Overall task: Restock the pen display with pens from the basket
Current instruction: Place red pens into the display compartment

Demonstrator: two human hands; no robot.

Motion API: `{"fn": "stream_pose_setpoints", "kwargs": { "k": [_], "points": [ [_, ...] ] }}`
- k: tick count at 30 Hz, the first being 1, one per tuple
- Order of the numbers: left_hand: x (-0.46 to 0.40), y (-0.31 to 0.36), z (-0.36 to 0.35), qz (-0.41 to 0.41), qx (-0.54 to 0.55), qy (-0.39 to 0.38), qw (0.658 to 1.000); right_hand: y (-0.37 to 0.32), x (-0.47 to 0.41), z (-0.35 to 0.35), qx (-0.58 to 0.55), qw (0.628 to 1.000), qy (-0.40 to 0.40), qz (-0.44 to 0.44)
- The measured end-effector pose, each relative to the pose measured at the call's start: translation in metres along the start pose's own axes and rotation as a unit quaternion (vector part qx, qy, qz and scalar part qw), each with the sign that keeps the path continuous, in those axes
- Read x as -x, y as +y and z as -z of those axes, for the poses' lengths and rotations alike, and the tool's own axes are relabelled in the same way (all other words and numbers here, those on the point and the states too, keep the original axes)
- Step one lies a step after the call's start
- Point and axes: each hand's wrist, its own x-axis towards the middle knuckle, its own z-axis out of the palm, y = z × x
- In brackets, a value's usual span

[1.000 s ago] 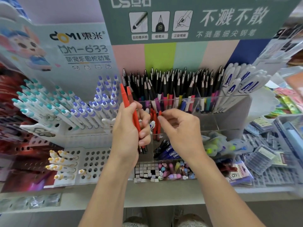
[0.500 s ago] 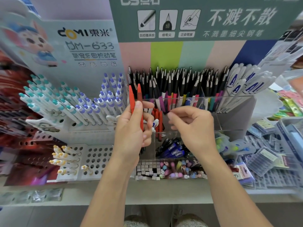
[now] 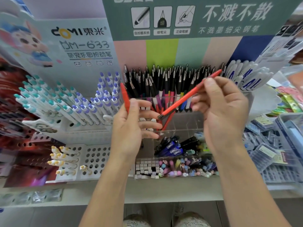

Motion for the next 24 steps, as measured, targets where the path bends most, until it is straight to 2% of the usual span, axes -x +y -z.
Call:
{"fn": "stream_pose_setpoints", "kwargs": {
  "k": [3, 7, 10, 16, 21, 24],
  "points": [
    [-0.004, 0.0, 0.006, -0.004, 0.04, 0.038, 0.998, 0.006, -0.007, 0.008, 0.129, 0.988, 0.023, 0.077],
    [-0.006, -0.002, 0.006, 0.022, 0.102, 0.014, 0.994, 0.038, 0.002, 0.009, 0.303, 0.949, -0.048, 0.067],
    [-0.007, -0.003, 0.005, 0.029, 0.127, -0.009, 0.991, 0.055, 0.007, 0.005, 0.312, 0.947, -0.068, 0.038],
    [-0.011, -0.006, 0.0, -0.008, 0.064, -0.023, 0.998, 0.071, 0.009, 0.002, 0.342, 0.937, -0.056, 0.032],
    [-0.011, -0.006, 0.0, -0.012, 0.044, -0.024, 0.999, 0.074, 0.016, -0.005, 0.325, 0.945, -0.035, -0.006],
    [-0.012, -0.007, 0.001, -0.013, 0.046, -0.02, 0.999, 0.072, 0.017, -0.009, 0.302, 0.951, -0.061, -0.021]
  ]
}}
